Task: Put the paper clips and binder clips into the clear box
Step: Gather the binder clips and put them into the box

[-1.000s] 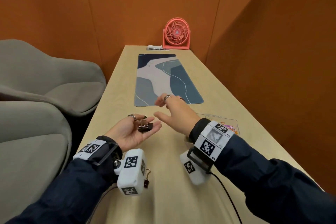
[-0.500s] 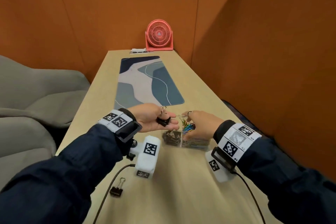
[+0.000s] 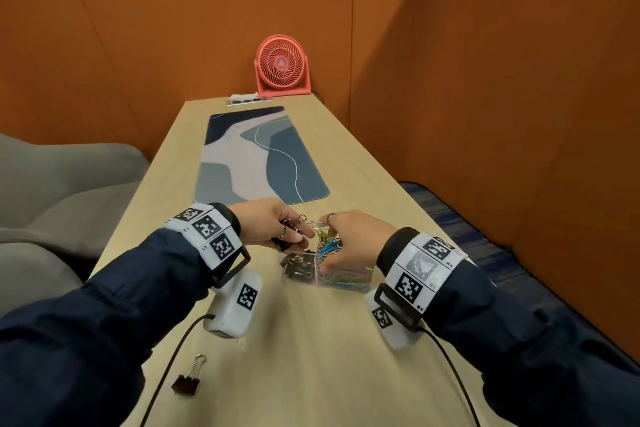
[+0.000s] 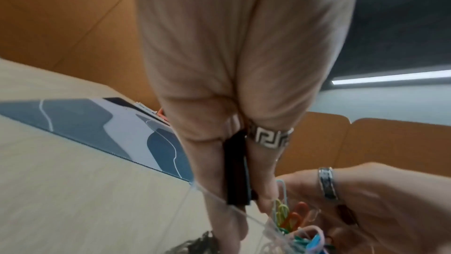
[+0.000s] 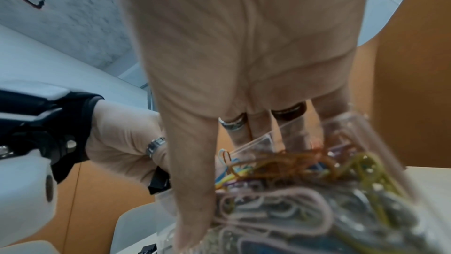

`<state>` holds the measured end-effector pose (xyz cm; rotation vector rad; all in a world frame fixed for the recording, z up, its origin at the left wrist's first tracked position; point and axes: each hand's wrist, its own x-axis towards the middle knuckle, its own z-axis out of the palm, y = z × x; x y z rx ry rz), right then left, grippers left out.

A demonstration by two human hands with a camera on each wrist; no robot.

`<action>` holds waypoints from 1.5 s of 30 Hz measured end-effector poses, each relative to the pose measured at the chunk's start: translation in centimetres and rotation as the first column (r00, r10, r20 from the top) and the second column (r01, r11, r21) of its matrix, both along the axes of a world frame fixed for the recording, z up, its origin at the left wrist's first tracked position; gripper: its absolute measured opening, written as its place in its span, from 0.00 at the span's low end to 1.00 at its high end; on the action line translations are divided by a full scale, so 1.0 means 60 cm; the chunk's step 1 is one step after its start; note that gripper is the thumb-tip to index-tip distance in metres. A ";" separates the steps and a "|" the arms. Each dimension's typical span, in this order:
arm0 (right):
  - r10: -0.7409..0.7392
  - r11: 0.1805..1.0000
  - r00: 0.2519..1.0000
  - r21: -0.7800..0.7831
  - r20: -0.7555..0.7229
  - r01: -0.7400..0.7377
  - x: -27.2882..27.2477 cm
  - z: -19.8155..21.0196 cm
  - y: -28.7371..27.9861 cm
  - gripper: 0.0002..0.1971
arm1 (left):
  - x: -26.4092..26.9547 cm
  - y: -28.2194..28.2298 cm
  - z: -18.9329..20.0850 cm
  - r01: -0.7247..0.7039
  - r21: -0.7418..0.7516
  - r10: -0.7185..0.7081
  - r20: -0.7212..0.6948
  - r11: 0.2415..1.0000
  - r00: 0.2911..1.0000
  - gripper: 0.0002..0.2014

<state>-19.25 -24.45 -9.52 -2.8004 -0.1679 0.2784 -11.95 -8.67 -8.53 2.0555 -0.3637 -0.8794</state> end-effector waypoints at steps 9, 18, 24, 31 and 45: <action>0.015 0.999 1.000 0.029 -0.005 -0.015 -0.003 0.002 -0.004 0.31 | 0.008 -0.020 0.018 0.124 0.361 -0.206 0.199 0.924 0.958 0.14; 0.030 0.999 1.000 0.028 -0.007 -0.029 -0.001 0.000 -0.006 0.33 | 0.001 -0.025 0.031 0.122 0.451 -0.291 0.326 0.884 0.900 0.11; 0.041 0.999 0.999 0.013 -0.008 -0.041 0.002 -0.001 -0.008 0.38 | -0.004 -0.018 0.034 0.159 0.395 -0.321 0.387 0.905 0.864 0.17; 0.021 1.000 1.000 -0.001 -0.013 -0.021 0.001 0.000 -0.006 0.36 | -0.016 0.001 0.028 0.101 0.275 -0.239 0.531 0.956 0.813 0.16; 0.134 0.991 0.936 -0.043 0.326 -0.127 -0.013 0.016 0.117 0.16 | -0.084 0.194 -0.004 0.073 0.500 -0.259 0.314 0.863 0.914 0.06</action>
